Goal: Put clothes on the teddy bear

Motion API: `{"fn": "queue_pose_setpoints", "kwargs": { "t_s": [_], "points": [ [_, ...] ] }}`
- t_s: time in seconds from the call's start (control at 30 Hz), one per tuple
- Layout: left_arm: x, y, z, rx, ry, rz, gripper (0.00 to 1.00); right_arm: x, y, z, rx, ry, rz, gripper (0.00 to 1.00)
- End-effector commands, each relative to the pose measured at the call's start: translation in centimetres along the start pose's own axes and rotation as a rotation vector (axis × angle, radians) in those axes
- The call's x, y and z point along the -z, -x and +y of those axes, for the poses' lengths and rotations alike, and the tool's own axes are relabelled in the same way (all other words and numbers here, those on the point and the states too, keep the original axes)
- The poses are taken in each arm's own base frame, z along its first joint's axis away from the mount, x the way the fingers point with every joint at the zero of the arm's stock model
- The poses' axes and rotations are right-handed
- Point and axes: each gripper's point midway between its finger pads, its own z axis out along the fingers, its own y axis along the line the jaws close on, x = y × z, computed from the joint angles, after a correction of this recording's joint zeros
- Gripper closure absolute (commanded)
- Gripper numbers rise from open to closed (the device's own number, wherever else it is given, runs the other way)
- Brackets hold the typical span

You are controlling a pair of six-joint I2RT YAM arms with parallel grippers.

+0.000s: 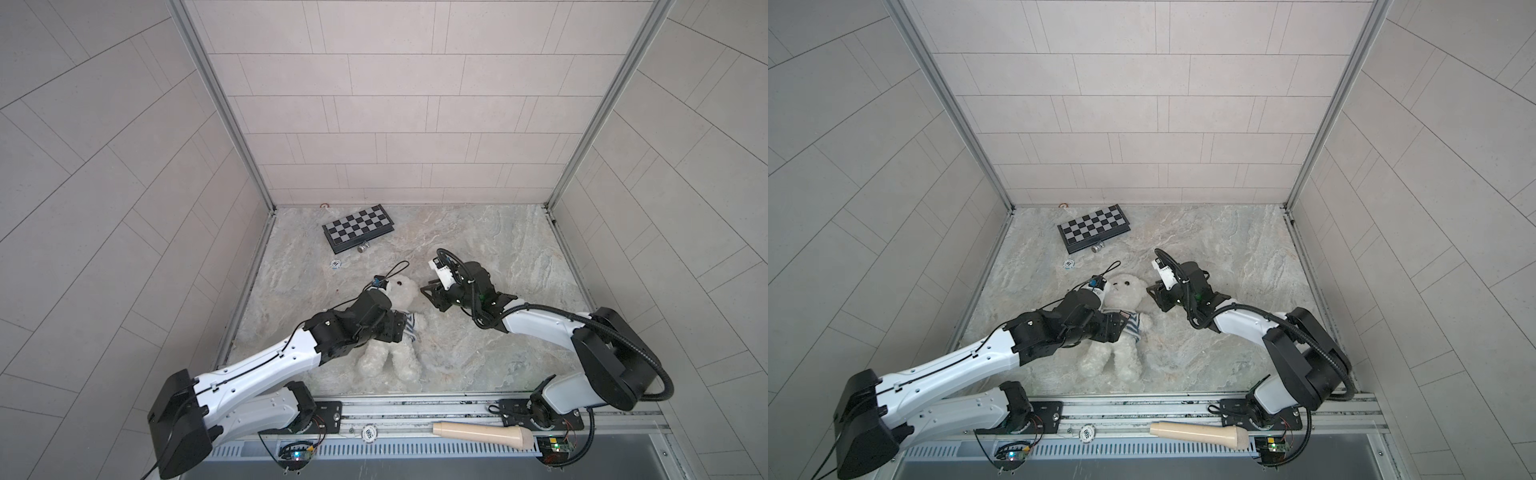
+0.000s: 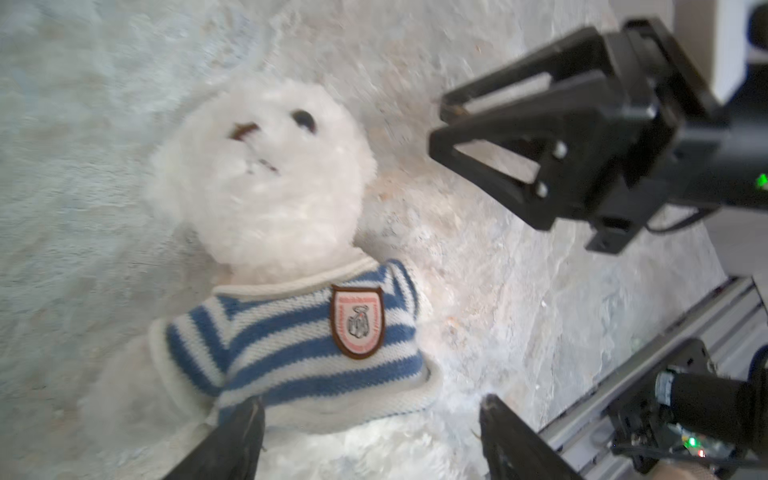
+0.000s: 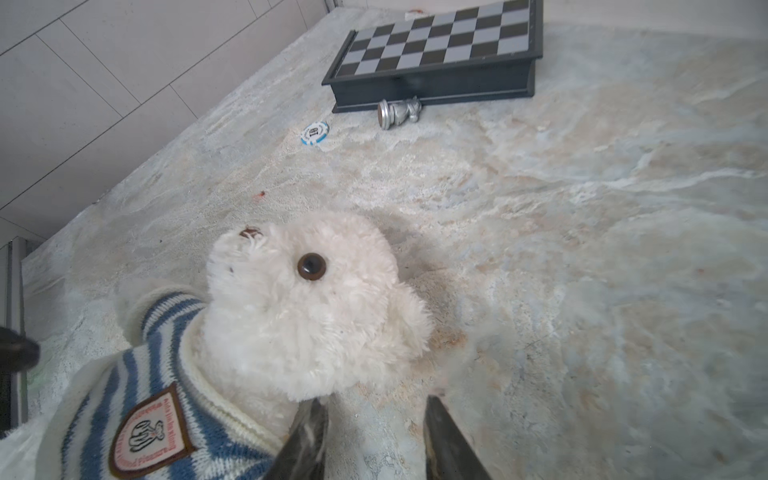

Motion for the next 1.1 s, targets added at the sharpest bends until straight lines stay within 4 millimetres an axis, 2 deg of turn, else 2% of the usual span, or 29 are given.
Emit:
{"fn": "queue_pose_setpoints", "kwargs": {
  "t_s": [0.0, 0.03, 0.07, 0.1, 0.13, 0.37, 0.53, 0.7, 0.8, 0.87, 1.07],
  "points": [
    [1.7, 2.3, 2.8, -0.061, 0.128, -0.094, 0.03, 2.1, 0.4, -1.7, 0.027, -0.108, -0.068, 0.54],
    [2.1, 2.9, 3.6, -0.068, 0.164, -0.128, 0.00, 2.8, 0.4, -2.3, 0.026, -0.138, -0.087, 0.47],
    [2.4, 3.4, 4.4, -0.072, 0.197, -0.161, 0.00, 3.4, 0.5, -2.8, 0.025, -0.167, -0.098, 0.30],
    [2.9, 4.1, 5.5, -0.072, 0.250, -0.211, 0.00, 4.2, 0.4, -3.6, 0.021, -0.208, -0.107, 0.09],
    [3.3, 4.8, 6.3, -0.066, 0.285, -0.261, 0.00, 4.9, 0.4, -4.5, 0.012, -0.253, -0.115, 0.01],
    [5.7, 7.2, 12.1, 0.045, 0.497, -0.481, 0.00, 10.1, 0.4, -9.7, -0.028, -0.495, -0.197, 0.00],
    [6.7, 7.7, 15.2, -0.013, 0.648, -0.584, 0.00, 14.0, 0.0, -13.5, -0.038, -0.695, -0.233, 0.00],
    [6.8, 7.0, 18.1, -0.010, 0.723, -0.674, 0.00, 17.2, -1.5, -17.1, -0.110, -0.861, -0.254, 0.01],
    [6.7, 6.9, 20.2, 0.029, 0.758, -0.698, 0.00, 18.1, -1.4, -18.1, -0.101, -0.893, -0.292, 0.00],
    [6.8, 7.2, 20.9, 0.028, 0.772, -0.703, 0.00, 18.3, -1.5, -18.5, -0.074, -0.914, -0.308, 0.01],
    [6.1, 7.4, 23.2, 0.040, 0.841, -0.713, 0.00, 18.7, -3.1, -20.9, -0.122, -0.972, -0.302, 0.00]
  ]
}}
